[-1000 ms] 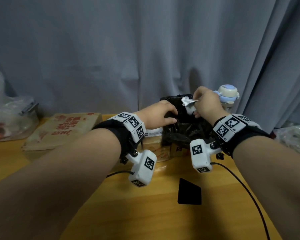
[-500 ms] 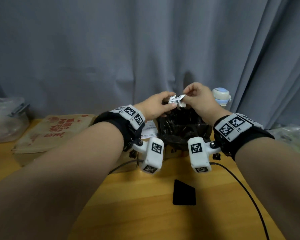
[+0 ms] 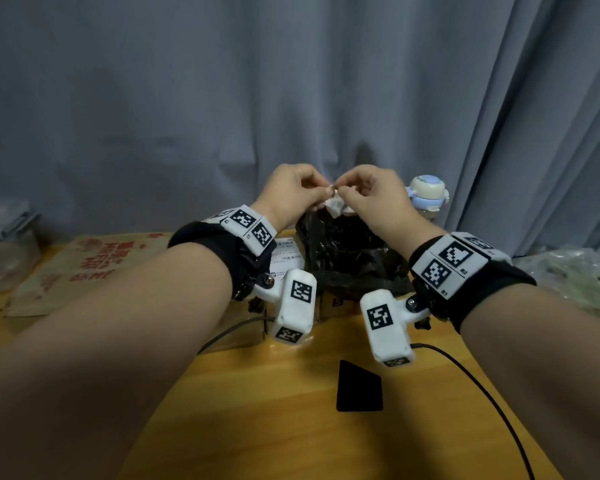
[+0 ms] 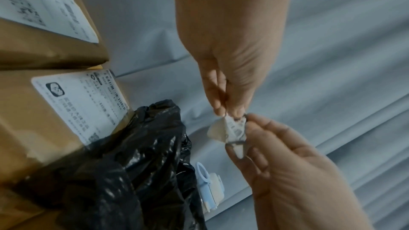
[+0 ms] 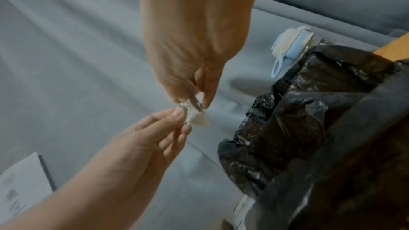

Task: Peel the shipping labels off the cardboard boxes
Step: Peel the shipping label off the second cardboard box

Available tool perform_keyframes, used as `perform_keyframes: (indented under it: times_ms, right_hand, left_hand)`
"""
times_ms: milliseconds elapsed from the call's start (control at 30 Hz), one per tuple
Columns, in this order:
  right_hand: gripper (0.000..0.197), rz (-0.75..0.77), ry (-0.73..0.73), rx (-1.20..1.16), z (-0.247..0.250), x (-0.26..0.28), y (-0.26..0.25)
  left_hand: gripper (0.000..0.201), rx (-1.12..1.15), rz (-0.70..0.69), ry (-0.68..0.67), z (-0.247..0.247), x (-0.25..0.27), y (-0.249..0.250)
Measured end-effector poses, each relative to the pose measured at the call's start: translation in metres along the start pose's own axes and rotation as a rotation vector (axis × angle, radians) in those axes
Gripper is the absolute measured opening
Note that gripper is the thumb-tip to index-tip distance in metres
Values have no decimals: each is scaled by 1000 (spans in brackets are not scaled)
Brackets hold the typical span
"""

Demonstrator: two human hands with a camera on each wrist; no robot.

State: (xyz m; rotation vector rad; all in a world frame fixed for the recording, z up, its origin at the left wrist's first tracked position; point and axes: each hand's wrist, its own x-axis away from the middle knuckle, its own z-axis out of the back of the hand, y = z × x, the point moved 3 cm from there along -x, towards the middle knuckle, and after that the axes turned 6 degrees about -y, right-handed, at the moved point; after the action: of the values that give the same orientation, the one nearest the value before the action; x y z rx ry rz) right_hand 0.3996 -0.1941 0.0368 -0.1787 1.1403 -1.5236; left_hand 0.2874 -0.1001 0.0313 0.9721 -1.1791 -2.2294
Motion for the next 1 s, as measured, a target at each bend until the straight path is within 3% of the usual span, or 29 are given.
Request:
perform_keyframes:
  times_ms: [33, 100, 200, 233, 367, 533, 667, 733, 867, 1000]
  right_hand:
    - [7, 30, 23, 110, 2, -1, 1]
    - [8, 45, 80, 280, 6, -2, 4]
    - [13, -18, 198, 418, 11, -1, 17]
    - [17, -64, 170, 453, 9, -2, 25]
    - [38, -296, -168, 656, -11, 1, 56]
    - [34, -153, -58, 679, -24, 0, 33]
    - [32, -40, -43, 731, -43, -2, -7]
    - [32, 19, -120, 715, -59, 1, -25]
    - [34, 95, -408, 654, -106, 11, -49]
    - [39, 45, -669, 624, -153, 28, -46]
  left_hand:
    - [4, 14, 4, -40, 0, 3, 4]
    - [16, -49, 18, -53, 7, 7, 5]
    - [23, -315, 21, -21, 29, 18, -2]
    - [24, -404, 30, -32, 37, 24, -6]
    - [26, -597, 131, -100, 65, 51, -25]
    - [29, -737, 273, -120, 95, 71, -40]
    - [36, -916, 395, -293, 101, 85, -51]
    - [43, -996, 437, -374, 98, 95, -54]
    - [49, -1106, 448, -526, 88, 115, -61]
    - [50, -1079, 427, -512, 90, 127, -72]
